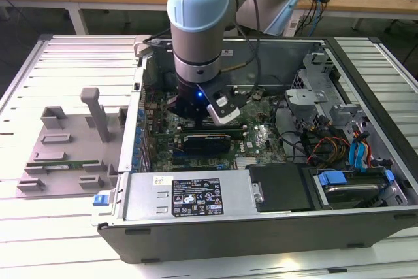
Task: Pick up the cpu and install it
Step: 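Install the second cpu locking lever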
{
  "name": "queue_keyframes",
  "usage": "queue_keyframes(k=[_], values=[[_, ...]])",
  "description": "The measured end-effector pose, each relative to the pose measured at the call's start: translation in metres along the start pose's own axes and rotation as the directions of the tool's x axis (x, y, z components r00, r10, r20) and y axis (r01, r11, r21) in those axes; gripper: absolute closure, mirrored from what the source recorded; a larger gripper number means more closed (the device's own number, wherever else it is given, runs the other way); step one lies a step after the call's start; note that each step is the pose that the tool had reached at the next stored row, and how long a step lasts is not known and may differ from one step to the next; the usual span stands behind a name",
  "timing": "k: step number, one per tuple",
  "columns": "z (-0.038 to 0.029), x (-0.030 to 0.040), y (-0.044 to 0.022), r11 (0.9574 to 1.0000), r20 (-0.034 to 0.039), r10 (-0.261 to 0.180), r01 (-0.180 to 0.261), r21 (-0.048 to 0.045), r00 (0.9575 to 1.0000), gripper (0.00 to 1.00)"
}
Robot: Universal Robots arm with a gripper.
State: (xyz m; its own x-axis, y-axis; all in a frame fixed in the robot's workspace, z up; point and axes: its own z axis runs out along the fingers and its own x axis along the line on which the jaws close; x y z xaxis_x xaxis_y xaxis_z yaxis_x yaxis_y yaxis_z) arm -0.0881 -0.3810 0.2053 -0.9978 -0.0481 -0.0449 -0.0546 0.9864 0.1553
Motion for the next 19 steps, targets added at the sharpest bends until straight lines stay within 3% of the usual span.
queue_keyframes(k=[3,5,7,12,14,19], values=[[0.0013,0.0031,0.0004,0.9999,0.0005,-0.001,0.001,-0.0127,1.0000,0.89],[0.0036,0.0035,0.0010,0.9996,-0.0002,-0.009,0.009,-0.0272,1.0000,0.89],[0.0080,0.0035,0.0019,0.9994,-0.0008,-0.017,0.017,-0.0310,0.9999,0.89],[0.0003,0.0036,0.0031,0.9996,0.0020,-0.019,0.019,-0.0200,0.9998,0.89],[-0.0013,0.0027,0.0040,0.9998,0.0012,-0.019,0.019,-0.0092,0.9998,0.89],[-0.0008,-0.0091,0.0112,0.9997,-0.0018,-0.020,0.020,0.0142,0.9998,0.89]])
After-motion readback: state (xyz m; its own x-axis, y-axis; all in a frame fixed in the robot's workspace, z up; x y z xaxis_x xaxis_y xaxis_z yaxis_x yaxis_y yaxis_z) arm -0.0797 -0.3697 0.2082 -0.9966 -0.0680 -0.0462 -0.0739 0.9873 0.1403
